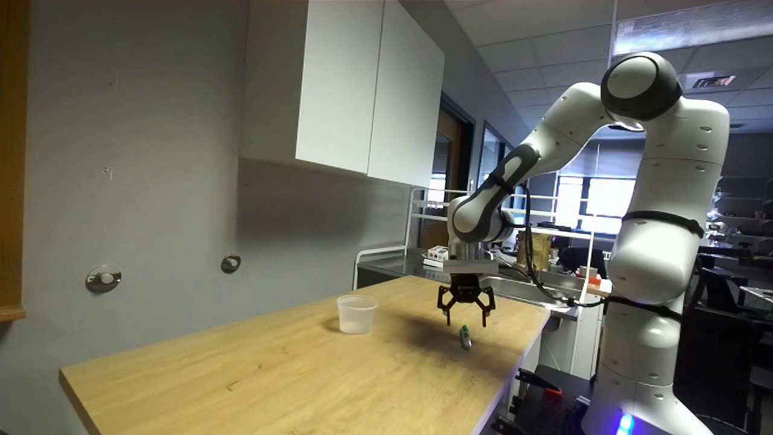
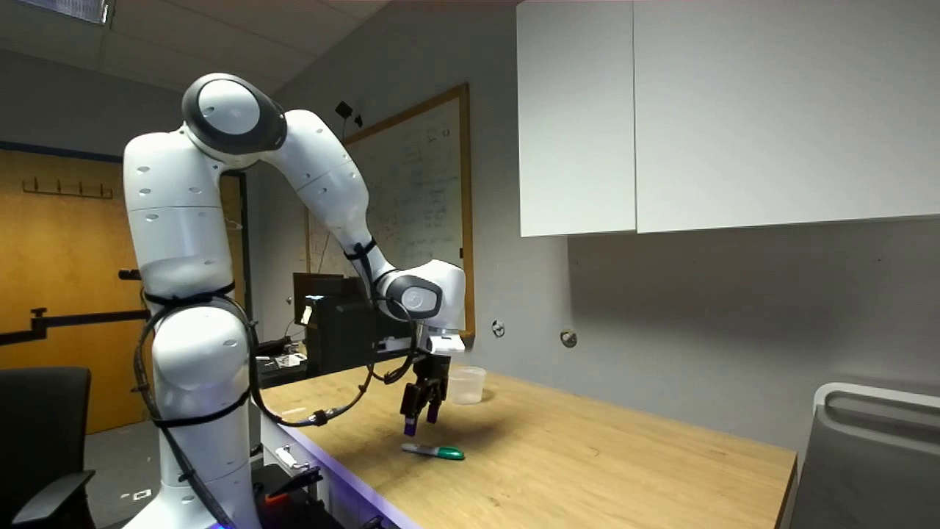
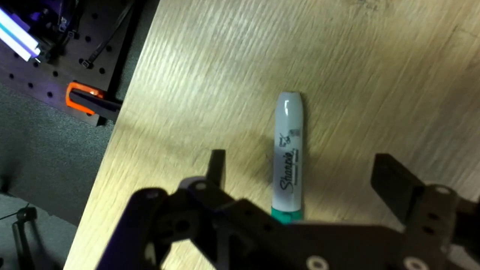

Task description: Pick the pen on the table and put it in the bowl

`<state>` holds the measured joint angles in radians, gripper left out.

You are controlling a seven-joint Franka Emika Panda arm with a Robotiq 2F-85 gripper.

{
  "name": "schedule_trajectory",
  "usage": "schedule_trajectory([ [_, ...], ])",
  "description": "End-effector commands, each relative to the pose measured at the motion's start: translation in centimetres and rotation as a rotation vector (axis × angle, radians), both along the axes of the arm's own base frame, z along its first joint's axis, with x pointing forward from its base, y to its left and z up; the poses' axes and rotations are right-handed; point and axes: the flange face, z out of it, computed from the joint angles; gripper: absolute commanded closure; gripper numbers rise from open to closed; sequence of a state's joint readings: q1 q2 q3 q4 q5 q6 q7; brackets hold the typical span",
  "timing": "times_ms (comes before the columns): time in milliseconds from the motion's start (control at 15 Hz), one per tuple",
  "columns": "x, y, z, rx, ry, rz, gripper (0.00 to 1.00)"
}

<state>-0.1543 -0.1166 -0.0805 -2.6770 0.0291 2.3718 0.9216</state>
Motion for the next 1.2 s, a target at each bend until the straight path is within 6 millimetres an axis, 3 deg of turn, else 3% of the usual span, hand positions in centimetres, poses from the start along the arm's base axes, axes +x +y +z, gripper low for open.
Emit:
schedule_trajectory([
  [0,0.6,-0.4,-0.8,0.004,-0.017,0.024,0.0],
  [400,0.7,-0.9,-2.3,0.013,-0.034,0.041,0.0],
  [467,0.6,-1.0,-2.4,0.014,-0.034,0.042,0.25],
  [600,0.6,-1.3,-2.7,0.013,-0.035,0.047,0.32],
  [1133,0.5,-2.1,-3.5,0.016,-0.039,0.047,0.94],
])
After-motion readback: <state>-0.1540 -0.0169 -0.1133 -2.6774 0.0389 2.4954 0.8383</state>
